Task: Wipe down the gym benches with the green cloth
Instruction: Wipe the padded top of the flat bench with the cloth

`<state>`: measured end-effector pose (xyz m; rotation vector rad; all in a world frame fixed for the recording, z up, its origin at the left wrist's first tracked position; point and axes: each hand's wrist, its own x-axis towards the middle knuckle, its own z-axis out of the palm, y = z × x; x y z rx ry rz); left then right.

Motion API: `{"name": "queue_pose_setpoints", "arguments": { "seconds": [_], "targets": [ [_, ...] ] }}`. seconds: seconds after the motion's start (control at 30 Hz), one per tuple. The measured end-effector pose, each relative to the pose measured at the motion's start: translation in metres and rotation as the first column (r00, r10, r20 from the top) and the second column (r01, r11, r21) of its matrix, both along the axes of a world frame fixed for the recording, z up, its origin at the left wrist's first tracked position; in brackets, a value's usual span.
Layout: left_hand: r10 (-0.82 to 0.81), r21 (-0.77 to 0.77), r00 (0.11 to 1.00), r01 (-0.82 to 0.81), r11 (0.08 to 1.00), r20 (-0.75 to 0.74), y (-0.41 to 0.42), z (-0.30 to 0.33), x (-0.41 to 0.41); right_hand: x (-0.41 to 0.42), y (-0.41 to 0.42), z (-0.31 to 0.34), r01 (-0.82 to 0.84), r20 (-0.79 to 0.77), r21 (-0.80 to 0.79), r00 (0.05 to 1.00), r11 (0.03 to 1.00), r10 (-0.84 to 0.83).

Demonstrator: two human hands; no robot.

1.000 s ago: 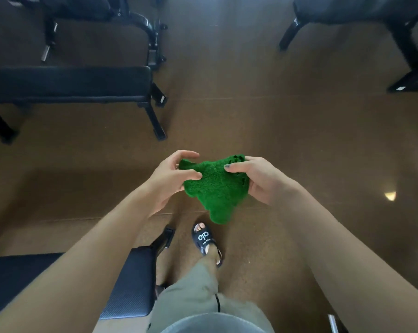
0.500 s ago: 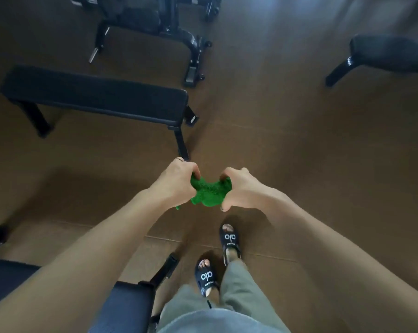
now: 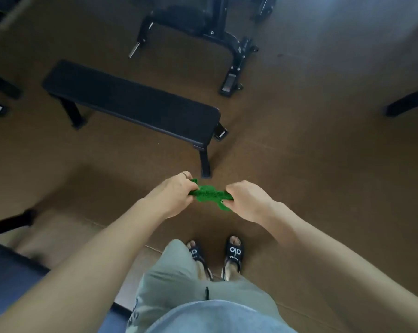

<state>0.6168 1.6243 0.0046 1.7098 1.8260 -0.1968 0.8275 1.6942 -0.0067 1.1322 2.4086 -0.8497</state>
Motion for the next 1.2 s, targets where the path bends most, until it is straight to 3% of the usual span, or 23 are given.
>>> {"name": "queue_pose_setpoints", "arguments": {
  "seconds": [0.23, 0.4, 0.47, 0.6, 0.73, 0.83, 0.93, 1.07, 1.2],
  "targets": [
    [-0.153, -0.040, 0.981, 0.150, 0.988, -0.116, 0.069, -0.026, -0.050, -0.043, 0.063, -0.034, 0.058, 0.020, -0.116, 0.998, 0.992, -0.056],
    [-0.248, -0.068, 0.955, 0.240, 0.968, -0.166, 0.150, -0.051, -0.114, -0.106, 0.126, -0.060, 0.264, -0.004, -0.194, 0.963, 0.945, -0.270],
    [-0.250, 0.002, 0.942, 0.257, 0.966, -0.222, 0.189, -0.058, -0.142, -0.134, 0.159, -0.067, 0.324, -0.038, -0.169, 0.941, 0.931, -0.335],
    [-0.175, 0.227, 0.959, 0.227, 0.947, -0.224, 0.260, -0.065, -0.194, -0.182, 0.224, -0.069, 0.426, -0.239, 0.006, 0.879, 0.905, -0.413],
    [-0.135, 0.544, 0.983, 0.181, 0.819, -0.124, 0.309, -0.075, -0.231, -0.215, 0.272, -0.079, 0.427, -0.420, 0.342, 0.866, 0.837, -0.270],
    [-0.109, 0.632, 0.986, 0.165, 0.758, -0.127, 0.333, -0.117, -0.252, -0.232, 0.296, -0.119, 0.381, -0.424, 0.504, 0.891, 0.775, -0.162],
    [-0.116, 0.518, 0.984, 0.169, 0.839, -0.134, 0.339, -0.196, -0.263, -0.242, 0.303, -0.197, 0.273, -0.316, 0.491, 0.941, 0.828, -0.123],
    [-0.092, 0.191, 0.981, 0.125, 0.974, -0.173, 0.320, -0.314, -0.277, -0.240, 0.280, -0.318, 0.021, 0.009, 0.252, 1.000, 0.967, -0.025],
    [-0.016, 0.230, 0.991, 0.047, 0.972, -0.136, 0.324, -0.413, -0.302, -0.264, 0.289, -0.411, 0.125, -0.079, 0.287, 0.991, 0.950, -0.107]
  ]
}}
